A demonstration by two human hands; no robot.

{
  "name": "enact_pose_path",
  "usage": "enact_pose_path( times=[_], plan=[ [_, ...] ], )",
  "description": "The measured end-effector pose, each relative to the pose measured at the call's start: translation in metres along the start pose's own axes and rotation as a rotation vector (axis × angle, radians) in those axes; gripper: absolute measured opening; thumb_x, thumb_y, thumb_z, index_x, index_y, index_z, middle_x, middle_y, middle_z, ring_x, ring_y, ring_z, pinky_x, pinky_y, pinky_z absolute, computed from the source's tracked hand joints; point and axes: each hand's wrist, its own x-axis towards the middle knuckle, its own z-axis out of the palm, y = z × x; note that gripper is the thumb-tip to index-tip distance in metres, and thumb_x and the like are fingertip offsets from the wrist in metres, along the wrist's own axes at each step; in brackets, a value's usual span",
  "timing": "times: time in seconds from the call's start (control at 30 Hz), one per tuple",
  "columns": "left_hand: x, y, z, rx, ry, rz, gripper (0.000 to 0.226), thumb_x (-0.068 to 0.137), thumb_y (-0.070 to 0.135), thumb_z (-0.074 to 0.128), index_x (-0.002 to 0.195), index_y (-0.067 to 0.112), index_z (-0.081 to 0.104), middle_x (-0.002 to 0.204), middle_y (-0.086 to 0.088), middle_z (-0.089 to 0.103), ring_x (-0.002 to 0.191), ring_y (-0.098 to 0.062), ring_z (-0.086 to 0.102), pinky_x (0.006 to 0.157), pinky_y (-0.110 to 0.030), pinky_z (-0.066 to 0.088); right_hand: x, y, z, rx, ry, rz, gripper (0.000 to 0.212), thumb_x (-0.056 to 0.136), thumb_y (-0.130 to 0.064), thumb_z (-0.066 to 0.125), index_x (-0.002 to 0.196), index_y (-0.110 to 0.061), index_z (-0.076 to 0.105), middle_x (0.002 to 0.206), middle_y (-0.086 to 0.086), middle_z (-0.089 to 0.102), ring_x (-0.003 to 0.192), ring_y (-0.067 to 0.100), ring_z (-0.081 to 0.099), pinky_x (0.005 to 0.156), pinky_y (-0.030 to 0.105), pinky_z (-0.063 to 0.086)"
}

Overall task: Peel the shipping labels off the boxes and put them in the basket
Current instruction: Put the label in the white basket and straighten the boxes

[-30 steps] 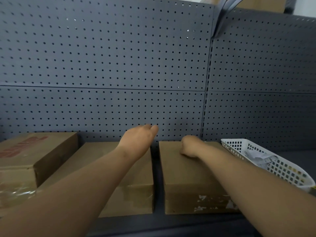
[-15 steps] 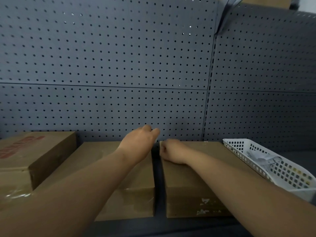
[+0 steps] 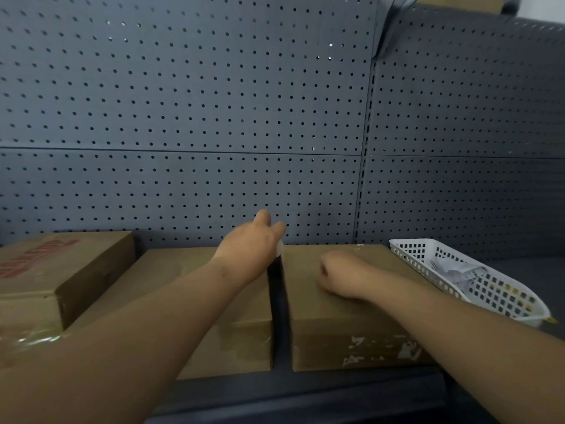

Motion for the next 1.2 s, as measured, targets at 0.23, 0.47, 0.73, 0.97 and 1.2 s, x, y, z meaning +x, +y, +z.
enact_pose_path(
  times=[0.23,0.47,0.73,0.97,1.2],
  plan=[
    [-0.006,0.009,-0.004,0.006,0.010,-0.011,0.015,0.091,0.005,0.048,0.104,0.012,0.047,0.105,-0.010,0.047,0.065,-0.026,0.053,0.056,-0.035,0.050,-0.030,0.006,-0.005,-0.010,0.033,-0.005,0.021,0.093,-0.018,0.048,0.096,-0.006,0.064,0.096,0.007,0.061,0.095,0.025,0.061,0.083,0.033,0.050],
    [-0.015,0.014,-0.011,0.042,0.035,0.002,0.015,0.094,0.014,0.041,0.108,0.012,0.047,0.102,-0.009,0.052,0.067,-0.022,0.044,0.056,-0.031,0.037,-0.052,0.016,-0.005,0.025,0.073,-0.084,0.009,0.091,-0.016,0.050,0.087,-0.017,0.058,0.095,0.000,0.062,0.082,0.011,0.051,0.073,0.020,0.041],
    [-0.018,0.008,-0.006,0.032,0.100,-0.013,0.016,0.092,0.014,0.046,0.108,0.016,0.046,0.102,-0.007,0.052,0.073,-0.021,0.045,0.060,-0.029,0.035,-0.034,0.028,-0.013,0.012,0.023,-0.010,0.010,0.091,-0.016,0.050,0.081,-0.018,0.054,0.085,-0.005,0.055,0.080,0.012,0.053,0.069,0.019,0.043],
    [-0.014,0.004,-0.001,0.060,0.174,0.016,0.019,0.091,0.017,0.047,0.111,0.018,0.048,0.104,-0.005,0.056,0.088,-0.023,0.056,0.064,-0.027,0.034,0.047,0.011,-0.003,-0.005,0.006,0.117,0.022,0.091,-0.010,0.044,0.069,-0.015,0.044,0.069,-0.001,0.041,0.079,0.021,0.047,0.053,0.024,0.033],
    [-0.006,-0.006,0.007,0.088,0.177,0.037,0.014,0.091,0.016,0.046,0.104,0.016,0.051,0.096,-0.004,0.057,0.083,-0.023,0.056,0.063,-0.028,0.033,0.077,-0.029,0.006,0.054,-0.087,-0.020,0.021,0.093,-0.016,0.046,0.098,-0.005,0.063,0.093,0.016,0.061,0.081,0.024,0.055,0.063,0.028,0.039]
  ],
)
